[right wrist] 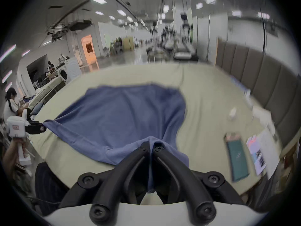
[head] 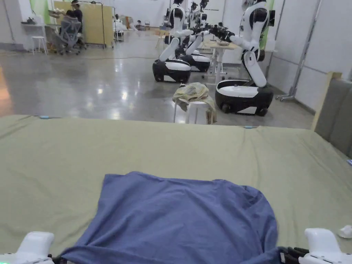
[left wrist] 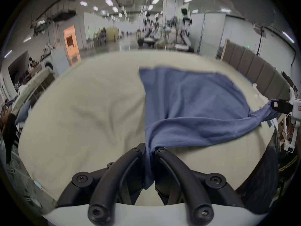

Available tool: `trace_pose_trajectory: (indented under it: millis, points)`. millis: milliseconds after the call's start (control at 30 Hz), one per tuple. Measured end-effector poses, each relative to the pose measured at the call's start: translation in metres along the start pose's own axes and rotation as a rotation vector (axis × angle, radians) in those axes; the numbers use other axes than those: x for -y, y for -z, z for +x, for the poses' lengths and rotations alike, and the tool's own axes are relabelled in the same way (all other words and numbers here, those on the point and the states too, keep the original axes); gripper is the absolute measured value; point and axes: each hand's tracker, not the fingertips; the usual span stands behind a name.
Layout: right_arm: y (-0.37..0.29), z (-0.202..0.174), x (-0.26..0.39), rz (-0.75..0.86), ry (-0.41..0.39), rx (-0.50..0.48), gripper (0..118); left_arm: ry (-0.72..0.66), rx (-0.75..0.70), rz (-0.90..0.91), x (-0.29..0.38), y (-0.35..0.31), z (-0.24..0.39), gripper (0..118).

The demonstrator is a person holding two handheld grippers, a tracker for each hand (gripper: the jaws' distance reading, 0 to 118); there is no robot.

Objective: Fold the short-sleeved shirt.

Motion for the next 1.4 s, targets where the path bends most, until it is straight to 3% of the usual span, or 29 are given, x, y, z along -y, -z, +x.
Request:
trace_pose_trajectory:
  millis: [67, 100, 133, 200, 233, 333, 467, 500, 533, 567, 600, 633, 700, 800, 833, 867, 900, 933, 1033, 1233, 1267, 1300, 1333, 1400]
  points:
    - [0.011, 0.003, 0.012, -0.044, 0.025, 0.044, 3, -0.012, -0.021, -0.040, 0.013, 0.010, -0.004, 10]
    - [0.009, 0.005, 0.011, -0.025, 0.035, 0.034, 13, -0.024, -0.001, -0.026, 0.015, 0.009, -0.007, 15]
    - [0.003, 0.007, 0.010, -0.014, 0.063, -0.015, 34, -0.039, 0.001, -0.013, 0.014, 0.004, -0.009, 30]
    - [-0.015, 0.004, 0.004, 0.059, 0.066, -0.078, 112, -0.014, -0.027, 0.085, 0.006, -0.022, 0.003, 75]
    - [-0.025, -0.002, 0.003, 0.110, 0.045, -0.081, 118, 0.016, -0.031, 0.173, 0.004, -0.040, 0.012, 78]
    - [-0.068, -0.028, 0.010, 0.346, 0.007, -0.123, 117, 0.072, -0.037, 0.432, 0.017, -0.096, 0.050, 78]
    - [-0.083, -0.062, 0.037, 0.497, -0.009, -0.068, 115, 0.073, -0.143, 0.480, 0.043, -0.106, 0.078, 78]
    - [-0.083, -0.067, 0.044, 0.509, -0.010, -0.118, 106, 0.073, -0.141, 0.467, 0.050, -0.104, 0.079, 76]
    - [-0.077, -0.073, 0.051, 0.503, -0.010, -0.111, 88, 0.063, -0.133, 0.433, 0.057, -0.100, 0.077, 68]
    - [-0.074, -0.080, 0.055, 0.497, -0.026, -0.075, 58, 0.051, -0.118, 0.393, 0.061, -0.097, 0.075, 45]
    - [-0.070, -0.087, 0.060, 0.479, -0.066, -0.032, 19, 0.032, -0.119, 0.319, 0.064, -0.092, 0.073, 5]
    - [-0.067, -0.090, 0.064, 0.470, -0.083, -0.029, 7, 0.041, -0.129, 0.286, 0.067, -0.089, 0.068, 5]
    - [-0.058, -0.091, 0.066, 0.408, -0.062, -0.096, 7, 0.037, -0.098, 0.233, 0.069, -0.084, 0.055, 5]
    - [-0.051, -0.089, 0.069, 0.398, -0.053, -0.088, 7, 0.043, -0.110, 0.195, 0.062, -0.072, 0.035, 5]
    - [-0.050, -0.088, 0.069, 0.387, -0.050, -0.082, 7, 0.039, -0.110, 0.185, 0.058, -0.066, 0.029, 12]
    - [-0.048, -0.087, 0.068, 0.376, -0.042, -0.080, 7, 0.047, -0.093, 0.159, 0.052, -0.061, 0.023, 36]
    - [-0.048, -0.084, 0.066, 0.368, -0.032, -0.079, 7, 0.070, -0.075, 0.117, 0.046, -0.052, 0.017, 74]
    - [-0.047, -0.082, 0.064, 0.357, -0.024, -0.073, 7, 0.105, -0.082, 0.105, 0.042, -0.042, 0.011, 84]
    - [-0.042, -0.070, 0.054, 0.290, -0.018, -0.049, 7, 0.163, -0.111, 0.098, 0.026, -0.010, -0.002, 84]
    - [-0.046, -0.037, 0.041, 0.233, 0.018, 0.055, 7, 0.224, -0.009, 0.071, 0.005, 0.021, -0.014, 79]
    - [-0.046, -0.030, 0.040, 0.222, 0.024, 0.064, 8, 0.233, 0.021, 0.053, 0.004, 0.024, -0.013, 65]
    - [-0.045, -0.024, 0.040, 0.210, 0.026, 0.066, 10, 0.243, 0.031, 0.029, 0.003, 0.026, -0.009, 16]
    - [-0.043, -0.018, 0.040, 0.185, 0.024, 0.080, 22, 0.257, 0.037, 0.020, 0.003, 0.026, -0.004, 8]
    - [-0.037, -0.012, 0.039, 0.081, 0.003, 0.130, 71, 0.261, 0.012, 0.026, 0.005, 0.025, 0.005, 8]
